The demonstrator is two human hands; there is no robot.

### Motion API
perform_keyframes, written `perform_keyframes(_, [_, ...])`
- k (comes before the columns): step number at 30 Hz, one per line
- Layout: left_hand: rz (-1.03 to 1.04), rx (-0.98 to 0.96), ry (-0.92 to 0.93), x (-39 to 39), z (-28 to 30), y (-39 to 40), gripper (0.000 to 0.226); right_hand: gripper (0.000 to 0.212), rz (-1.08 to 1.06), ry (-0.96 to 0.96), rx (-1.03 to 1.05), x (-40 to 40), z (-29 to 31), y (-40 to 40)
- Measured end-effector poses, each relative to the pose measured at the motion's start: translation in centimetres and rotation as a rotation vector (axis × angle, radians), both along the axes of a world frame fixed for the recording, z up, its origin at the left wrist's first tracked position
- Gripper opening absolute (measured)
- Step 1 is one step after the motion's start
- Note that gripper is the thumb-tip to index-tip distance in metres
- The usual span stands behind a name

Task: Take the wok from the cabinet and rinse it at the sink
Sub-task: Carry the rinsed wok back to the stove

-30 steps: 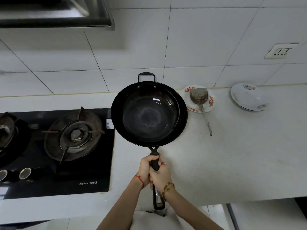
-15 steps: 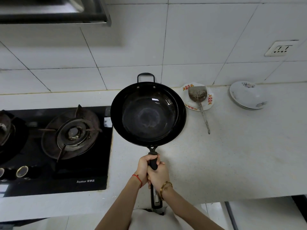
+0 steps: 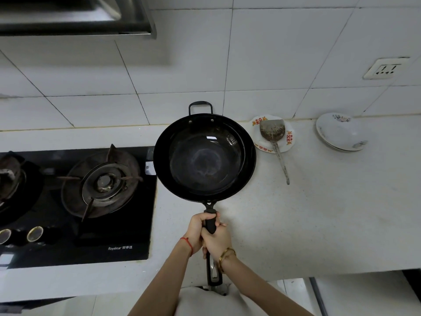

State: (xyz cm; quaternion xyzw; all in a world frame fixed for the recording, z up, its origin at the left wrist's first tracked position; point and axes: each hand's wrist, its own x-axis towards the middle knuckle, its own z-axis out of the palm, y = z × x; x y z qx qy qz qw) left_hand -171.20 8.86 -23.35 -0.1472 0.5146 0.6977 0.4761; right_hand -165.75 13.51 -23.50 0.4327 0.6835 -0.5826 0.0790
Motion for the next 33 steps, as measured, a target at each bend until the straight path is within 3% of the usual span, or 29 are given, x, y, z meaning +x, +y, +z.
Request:
perform_keyframes(9, [-0.107, -0.106, 0.036, -0.2, -0.2, -0.9, 0.049, 0.037, 0.08, -0.017, 0.008, -0.2, -0.1, -0.2])
perform_keyframes(14, [-0.032, -0.178, 0.187, 0.6, 0.9, -1.1, 0.027, 0.037, 0.259, 0.046, -0.02, 0.7, 0.5, 0.9])
perform_keyframes(18, [-0.027, -0.259, 0.305, 1.7, 0.8, -2.1, 0.026, 0.028, 0.239, 0.063, -0.146, 1.7, 0.8, 1.8])
perform_keyframes(22, [0.02, -0.325, 0.396, 2.6, 0.6, -3.3, 0.027, 0.028, 0.248, 0.089, 0.046, 3.1, 1.1, 2.7])
perform_keyframes(26, [-0.061, -0.541, 0.696, 3.8, 0.8, -4.1, 0.032, 0.031, 0.363, 0.138, 0.298, 4.4, 1.5, 2.9])
perform_keyframes(33, [-0.157, -0.613, 0.987, 5.5, 1.8, -4.1, 0.038, 0.046, 0.504, 0.217, 0.471, 5.4, 1.7, 2.4])
